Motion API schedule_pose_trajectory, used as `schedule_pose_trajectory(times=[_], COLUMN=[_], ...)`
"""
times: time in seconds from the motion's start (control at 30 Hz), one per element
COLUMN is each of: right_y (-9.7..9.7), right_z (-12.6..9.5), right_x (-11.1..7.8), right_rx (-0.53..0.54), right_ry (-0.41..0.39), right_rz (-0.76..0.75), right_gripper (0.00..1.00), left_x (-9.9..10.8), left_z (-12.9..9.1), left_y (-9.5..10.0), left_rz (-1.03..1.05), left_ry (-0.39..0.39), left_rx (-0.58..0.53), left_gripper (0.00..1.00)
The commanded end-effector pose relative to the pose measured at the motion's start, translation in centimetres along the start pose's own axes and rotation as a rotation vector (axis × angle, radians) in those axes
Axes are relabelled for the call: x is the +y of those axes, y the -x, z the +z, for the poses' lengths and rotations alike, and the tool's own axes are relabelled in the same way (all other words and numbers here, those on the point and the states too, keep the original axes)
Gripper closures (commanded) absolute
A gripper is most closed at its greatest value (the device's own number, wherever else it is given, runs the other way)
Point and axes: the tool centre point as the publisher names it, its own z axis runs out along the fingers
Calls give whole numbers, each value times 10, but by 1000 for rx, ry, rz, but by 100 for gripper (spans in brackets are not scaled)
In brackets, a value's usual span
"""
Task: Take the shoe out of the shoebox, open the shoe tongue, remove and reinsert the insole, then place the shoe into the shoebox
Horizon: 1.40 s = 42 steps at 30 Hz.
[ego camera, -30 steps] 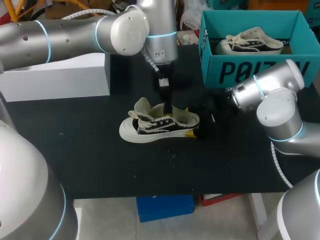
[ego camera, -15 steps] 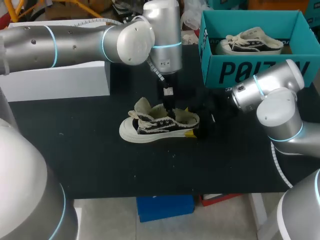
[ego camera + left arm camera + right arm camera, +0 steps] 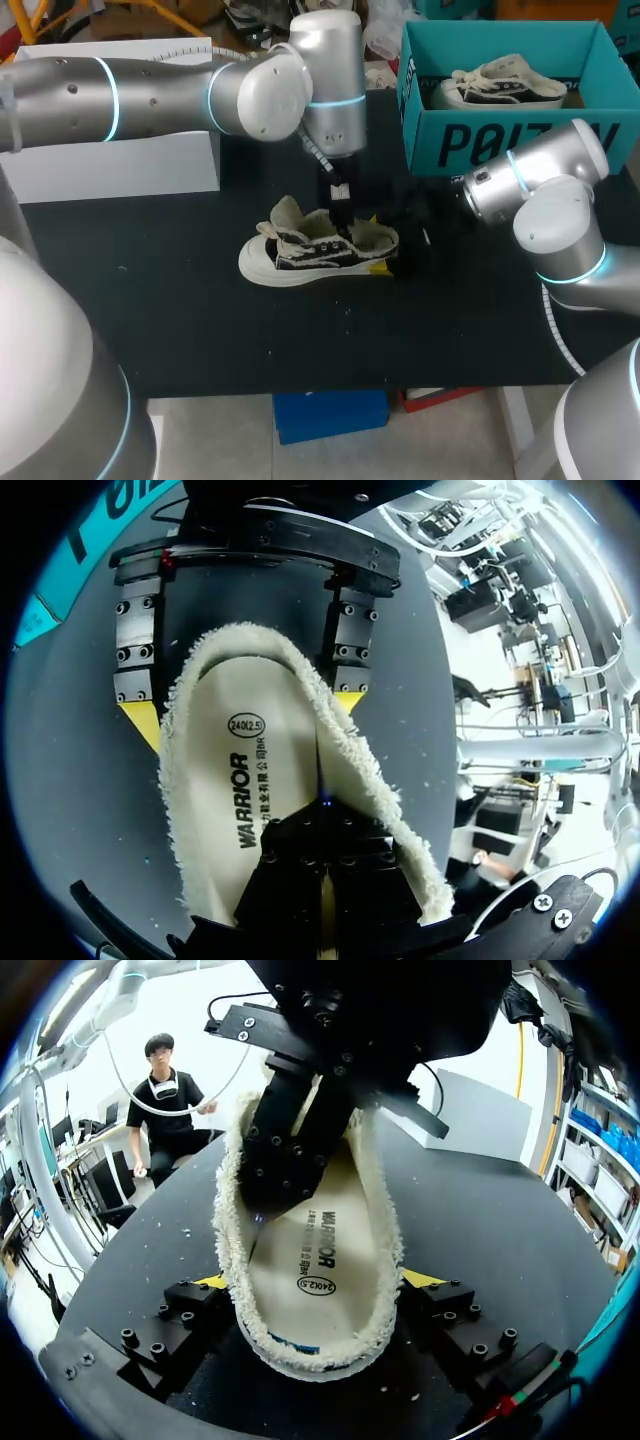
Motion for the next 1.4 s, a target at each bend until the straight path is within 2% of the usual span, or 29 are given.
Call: schedule_pose_trajectory(times=[0.03,0.7,0.77,1.27,1.4], right_y=[2,2,2,2,2], right_z=[1,1,1,1,1], right_x=[-2,-2,-2,-2,-2], right_rx=[-1,-1,-1,-1,-1], right_ry=[-2,-2,-2,-2,-2], right_rz=[2,2,2,2,2], right_gripper=[100,100,100,100,100], left_x=[3,5,6,13,15], left_z=[12,15,14,22,27], left_y=[1,7,7,15,18], left_rz=[-11,-55,-57,-93,-127], left_ry=[4,-8,-6,28,85], left_rx=[-12,-92,-96,-157,-226], left_gripper=[100,100,79,76,75])
